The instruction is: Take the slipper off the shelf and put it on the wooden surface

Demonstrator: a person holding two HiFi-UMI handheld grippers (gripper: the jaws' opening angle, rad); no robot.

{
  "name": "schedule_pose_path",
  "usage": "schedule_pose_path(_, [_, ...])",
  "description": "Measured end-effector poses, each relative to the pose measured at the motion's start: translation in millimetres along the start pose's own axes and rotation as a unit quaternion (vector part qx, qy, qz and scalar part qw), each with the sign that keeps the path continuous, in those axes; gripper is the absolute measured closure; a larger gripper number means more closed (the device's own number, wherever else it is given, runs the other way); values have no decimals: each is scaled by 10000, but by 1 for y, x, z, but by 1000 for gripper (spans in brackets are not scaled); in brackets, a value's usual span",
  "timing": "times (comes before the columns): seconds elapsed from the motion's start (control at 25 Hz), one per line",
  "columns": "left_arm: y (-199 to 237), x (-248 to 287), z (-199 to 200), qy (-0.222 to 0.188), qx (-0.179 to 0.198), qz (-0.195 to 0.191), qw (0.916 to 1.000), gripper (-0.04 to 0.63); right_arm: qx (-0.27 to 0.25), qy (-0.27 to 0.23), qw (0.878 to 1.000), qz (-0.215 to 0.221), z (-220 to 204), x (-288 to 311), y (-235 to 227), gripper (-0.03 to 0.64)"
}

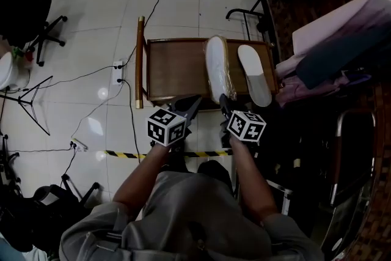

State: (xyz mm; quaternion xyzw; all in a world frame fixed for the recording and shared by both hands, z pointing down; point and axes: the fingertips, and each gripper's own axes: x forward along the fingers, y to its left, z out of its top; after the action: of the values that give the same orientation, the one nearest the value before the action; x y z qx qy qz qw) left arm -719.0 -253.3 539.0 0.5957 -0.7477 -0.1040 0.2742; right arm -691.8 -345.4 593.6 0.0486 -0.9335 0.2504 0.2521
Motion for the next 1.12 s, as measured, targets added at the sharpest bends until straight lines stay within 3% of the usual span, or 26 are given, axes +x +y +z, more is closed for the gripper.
schedule_pose_path(0.48, [25,10,-4,402,22,167,9990,591,407,447,9981,-139,-38,64,-25,558])
schedule_pose_path(0.84, [20,12,-11,504,-30,374,9980,591,154,584,9976,-324,-51,70,-45,541])
schedule_pose_path(1.12, [11,13,-11,441,-12,418,9982,591,-77,815,9940,-727,-61,63,-64,431])
